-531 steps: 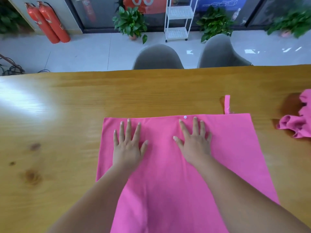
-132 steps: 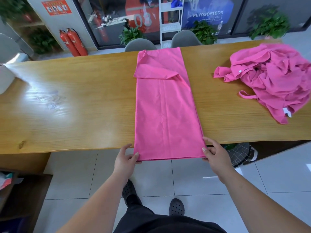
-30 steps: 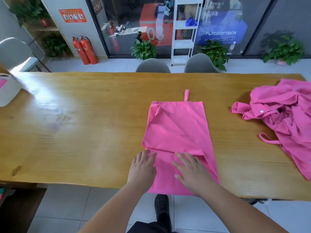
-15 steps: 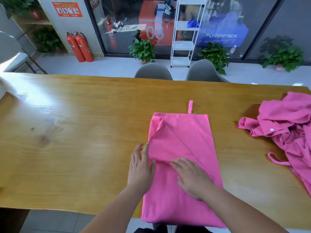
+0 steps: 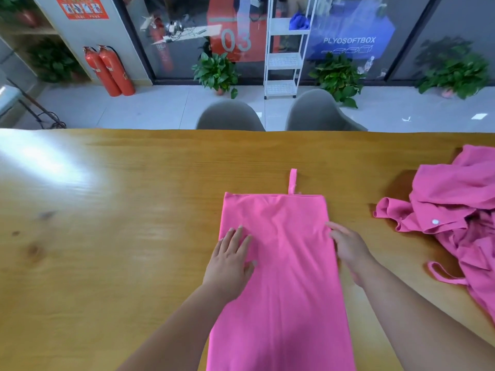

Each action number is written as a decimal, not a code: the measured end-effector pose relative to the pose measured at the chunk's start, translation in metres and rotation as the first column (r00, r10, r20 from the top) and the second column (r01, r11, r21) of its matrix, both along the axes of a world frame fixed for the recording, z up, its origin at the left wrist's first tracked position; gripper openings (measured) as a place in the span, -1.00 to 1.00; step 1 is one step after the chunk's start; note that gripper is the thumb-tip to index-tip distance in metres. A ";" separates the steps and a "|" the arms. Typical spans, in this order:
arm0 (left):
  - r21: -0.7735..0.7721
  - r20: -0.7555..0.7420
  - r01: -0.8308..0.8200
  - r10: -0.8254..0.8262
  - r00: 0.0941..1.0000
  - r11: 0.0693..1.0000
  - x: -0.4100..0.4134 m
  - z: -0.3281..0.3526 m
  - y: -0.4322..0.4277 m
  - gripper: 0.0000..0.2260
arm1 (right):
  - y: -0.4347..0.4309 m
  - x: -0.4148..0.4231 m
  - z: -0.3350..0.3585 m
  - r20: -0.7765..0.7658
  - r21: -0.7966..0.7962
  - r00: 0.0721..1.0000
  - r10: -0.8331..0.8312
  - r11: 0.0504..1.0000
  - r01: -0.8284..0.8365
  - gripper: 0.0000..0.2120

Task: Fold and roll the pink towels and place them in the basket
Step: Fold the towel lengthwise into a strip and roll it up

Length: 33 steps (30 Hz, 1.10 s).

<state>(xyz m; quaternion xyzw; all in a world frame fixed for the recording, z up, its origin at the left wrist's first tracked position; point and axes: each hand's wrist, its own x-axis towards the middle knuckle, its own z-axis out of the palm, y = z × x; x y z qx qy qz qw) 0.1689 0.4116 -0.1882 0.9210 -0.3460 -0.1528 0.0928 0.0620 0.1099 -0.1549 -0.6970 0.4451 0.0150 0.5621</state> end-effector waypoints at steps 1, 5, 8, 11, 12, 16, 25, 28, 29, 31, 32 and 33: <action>0.023 -0.001 -0.001 0.001 1.000 1.000 0.006 -0.002 -0.004 -0.39 | -0.003 0.008 -0.001 0.011 -0.004 1.000 0.007 1.000 -0.007 -0.61; 0.065 0.039 -0.018 0.015 0.999 0.998 0.036 -0.013 -0.019 -0.37 | -0.016 0.034 -0.010 0.039 -0.076 0.997 0.068 0.995 -0.065 -0.56; 0.099 0.047 -0.065 0.061 0.997 0.993 0.061 -0.018 -0.026 -0.36 | -0.026 0.042 -0.012 0.061 -0.157 0.996 0.073 0.986 -0.062 -0.56; 0.148 0.049 -0.099 0.093 0.994 0.984 0.080 -0.021 -0.034 -0.32 | -0.034 0.043 -0.022 -0.007 -0.298 0.986 0.169 0.940 -0.163 -0.54; 0.146 0.053 -0.103 0.096 0.994 0.984 0.083 -0.023 -0.036 -0.32 | -0.036 0.043 -0.025 -0.035 -0.355 0.978 0.206 0.912 -0.205 -0.54; 0.042 0.106 -0.137 0.132 0.986 0.990 0.081 -0.029 -0.037 -0.34 | -0.042 0.053 -0.039 -0.109 -0.564 0.960 0.260 0.779 -0.275 -0.54; -0.123 -0.071 -0.464 0.459 0.886 0.877 0.132 -0.005 -0.058 -0.37 | -0.061 0.096 -0.026 -0.290 -0.451 0.949 0.119 0.858 -0.246 -0.45; -0.076 -0.263 -0.586 0.551 0.792 0.806 0.157 -0.006 -0.061 -0.38 | -0.069 0.111 -0.024 -0.396 -0.355 0.911 0.118 0.895 -0.271 -0.66; -0.064 -0.321 -0.630 0.582 0.747 0.774 0.164 -0.007 -0.061 -0.43 | -0.071 0.114 -0.022 -0.429 -0.326 0.892 0.141 0.897 -0.299 -0.76; -0.078 -0.458 -0.717 0.614 0.643 0.693 0.175 -0.007 -0.059 -0.58 | -0.072 0.116 -0.021 -0.418 -0.301 0.898 0.139 0.911 -0.282 -0.86; -0.095 -0.533 -0.761 0.612 0.584 0.642 0.179 -0.005 -0.058 -0.65 | -0.075 0.115 -0.022 -0.370 -0.298 0.922 0.115 0.925 -0.235 -0.86; -0.113 -0.595 -0.795 0.600 0.535 0.596 0.182 -0.002 -0.056 -0.72 | -0.078 0.112 -0.023 -0.307 -0.300 0.947 0.097 0.934 -0.193 -0.85</action>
